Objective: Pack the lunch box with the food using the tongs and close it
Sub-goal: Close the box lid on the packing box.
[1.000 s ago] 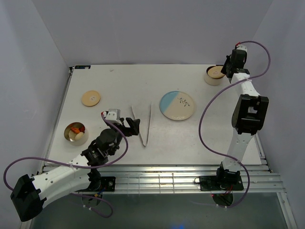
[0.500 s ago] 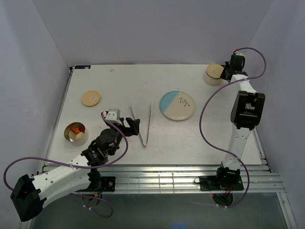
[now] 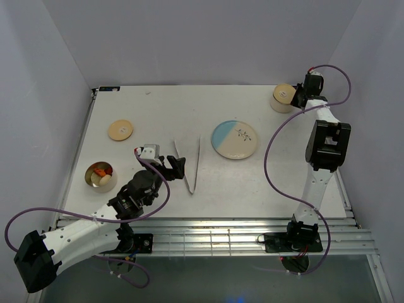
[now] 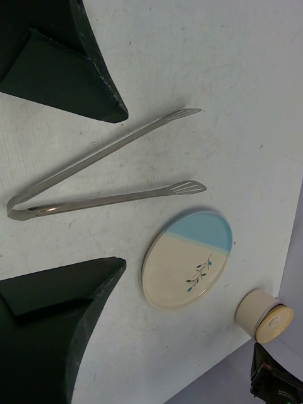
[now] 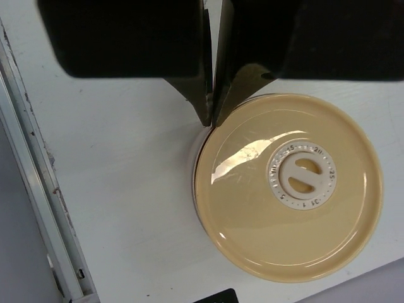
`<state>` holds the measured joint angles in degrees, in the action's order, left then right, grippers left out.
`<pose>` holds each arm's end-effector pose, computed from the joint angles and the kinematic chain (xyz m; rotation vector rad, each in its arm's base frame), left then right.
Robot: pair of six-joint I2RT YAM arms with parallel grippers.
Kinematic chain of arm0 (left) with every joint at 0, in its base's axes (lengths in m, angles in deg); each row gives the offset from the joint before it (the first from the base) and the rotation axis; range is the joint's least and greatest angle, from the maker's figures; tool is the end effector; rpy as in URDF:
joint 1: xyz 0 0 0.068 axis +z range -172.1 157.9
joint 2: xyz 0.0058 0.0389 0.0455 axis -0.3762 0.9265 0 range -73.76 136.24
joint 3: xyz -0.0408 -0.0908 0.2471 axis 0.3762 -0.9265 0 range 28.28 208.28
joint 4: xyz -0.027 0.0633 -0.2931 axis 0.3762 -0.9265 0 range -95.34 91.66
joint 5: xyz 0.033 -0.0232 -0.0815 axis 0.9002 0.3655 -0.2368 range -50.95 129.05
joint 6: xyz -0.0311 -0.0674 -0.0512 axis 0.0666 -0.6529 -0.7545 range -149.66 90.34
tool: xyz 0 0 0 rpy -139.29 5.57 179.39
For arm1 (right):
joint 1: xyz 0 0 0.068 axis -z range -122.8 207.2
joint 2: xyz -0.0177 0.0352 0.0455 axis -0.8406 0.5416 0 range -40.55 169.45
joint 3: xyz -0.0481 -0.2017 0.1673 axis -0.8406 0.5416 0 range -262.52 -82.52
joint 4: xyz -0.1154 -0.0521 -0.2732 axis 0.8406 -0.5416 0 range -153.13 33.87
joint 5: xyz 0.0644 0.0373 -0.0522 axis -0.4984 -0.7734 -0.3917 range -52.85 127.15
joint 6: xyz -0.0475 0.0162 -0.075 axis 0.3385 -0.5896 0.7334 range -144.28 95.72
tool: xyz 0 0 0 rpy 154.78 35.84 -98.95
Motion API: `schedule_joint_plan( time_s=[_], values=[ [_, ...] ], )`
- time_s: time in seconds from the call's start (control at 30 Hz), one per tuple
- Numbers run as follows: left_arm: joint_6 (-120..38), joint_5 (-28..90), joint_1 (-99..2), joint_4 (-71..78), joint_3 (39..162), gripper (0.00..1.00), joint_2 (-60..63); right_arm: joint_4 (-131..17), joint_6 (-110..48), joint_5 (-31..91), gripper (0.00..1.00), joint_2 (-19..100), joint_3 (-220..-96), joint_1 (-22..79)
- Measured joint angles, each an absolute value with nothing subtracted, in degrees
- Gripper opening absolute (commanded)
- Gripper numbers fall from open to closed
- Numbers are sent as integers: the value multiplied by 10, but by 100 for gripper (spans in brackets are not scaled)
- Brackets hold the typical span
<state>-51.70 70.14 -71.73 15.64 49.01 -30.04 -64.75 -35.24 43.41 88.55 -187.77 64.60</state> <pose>0.2019 -0.1733 0.2122 0.0130 1.7268 -0.4613 0.5929 -0.0858 0.1694 0.4036 2.0963 -0.0802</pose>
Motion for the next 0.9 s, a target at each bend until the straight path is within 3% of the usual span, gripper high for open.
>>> schedule_joint_plan(
  time_s=[0.4, 0.9],
  values=[
    [-517, 701, -717, 156, 490, 98, -298, -528, -355, 336, 8, 850, -1844, 643],
    [-516, 701, -717, 156, 490, 98, -287, -551, -343, 321, 8, 982, -1977, 635]
  ],
)
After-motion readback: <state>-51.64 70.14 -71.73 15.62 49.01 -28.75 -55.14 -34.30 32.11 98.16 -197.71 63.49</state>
